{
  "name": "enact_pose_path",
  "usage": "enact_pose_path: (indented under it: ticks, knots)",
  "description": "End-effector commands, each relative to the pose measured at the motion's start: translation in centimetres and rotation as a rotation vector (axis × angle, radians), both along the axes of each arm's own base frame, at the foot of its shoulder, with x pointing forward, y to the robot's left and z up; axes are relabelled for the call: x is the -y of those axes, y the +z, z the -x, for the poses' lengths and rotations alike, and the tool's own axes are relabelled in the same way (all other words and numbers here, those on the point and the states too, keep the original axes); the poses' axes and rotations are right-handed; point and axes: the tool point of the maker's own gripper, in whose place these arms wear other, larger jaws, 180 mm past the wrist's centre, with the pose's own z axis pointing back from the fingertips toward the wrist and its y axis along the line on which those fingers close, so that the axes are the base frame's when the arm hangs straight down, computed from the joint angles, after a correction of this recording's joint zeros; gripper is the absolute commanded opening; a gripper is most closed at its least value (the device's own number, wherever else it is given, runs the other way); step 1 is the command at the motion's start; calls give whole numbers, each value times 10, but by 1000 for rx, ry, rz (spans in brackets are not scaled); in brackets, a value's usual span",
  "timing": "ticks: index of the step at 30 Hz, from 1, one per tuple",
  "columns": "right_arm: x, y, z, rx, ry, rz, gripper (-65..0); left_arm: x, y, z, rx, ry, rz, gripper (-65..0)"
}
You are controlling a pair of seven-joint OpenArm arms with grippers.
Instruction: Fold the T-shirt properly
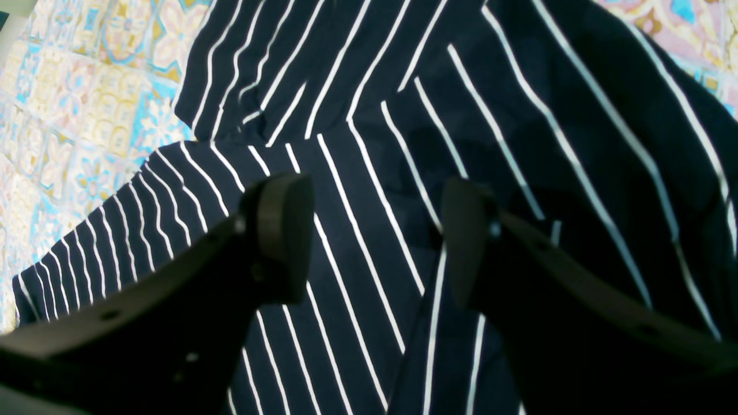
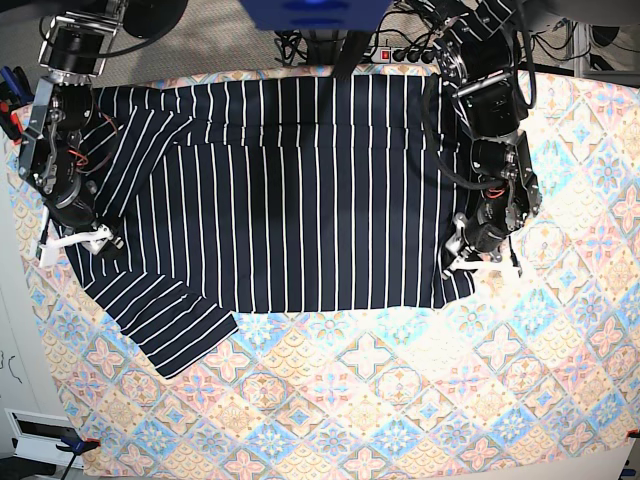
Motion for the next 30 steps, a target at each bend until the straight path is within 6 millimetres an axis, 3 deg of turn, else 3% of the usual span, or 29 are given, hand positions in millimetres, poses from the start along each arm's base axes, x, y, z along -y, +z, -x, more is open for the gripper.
enact_pose_path:
  ticks: [1,6,13,20,30]
  knots:
    - [12,20,-10,55,-1,38,-297,2,5,-5,6,-8,2,-650]
    - [28,29,-14,54,6,85,-297,1,6,-5,9,-8,1,-650]
    - [60,45,-28,6,27,362,-297,-9,24,2,60,-11,-52,-650]
    - [44,17,-56,-94,230,495,-297,-9,40,16,68,-59,-82,-650]
    - [54,-10,-90,-110,370,595,-295,-13,39,37,68,-50,-77,-650]
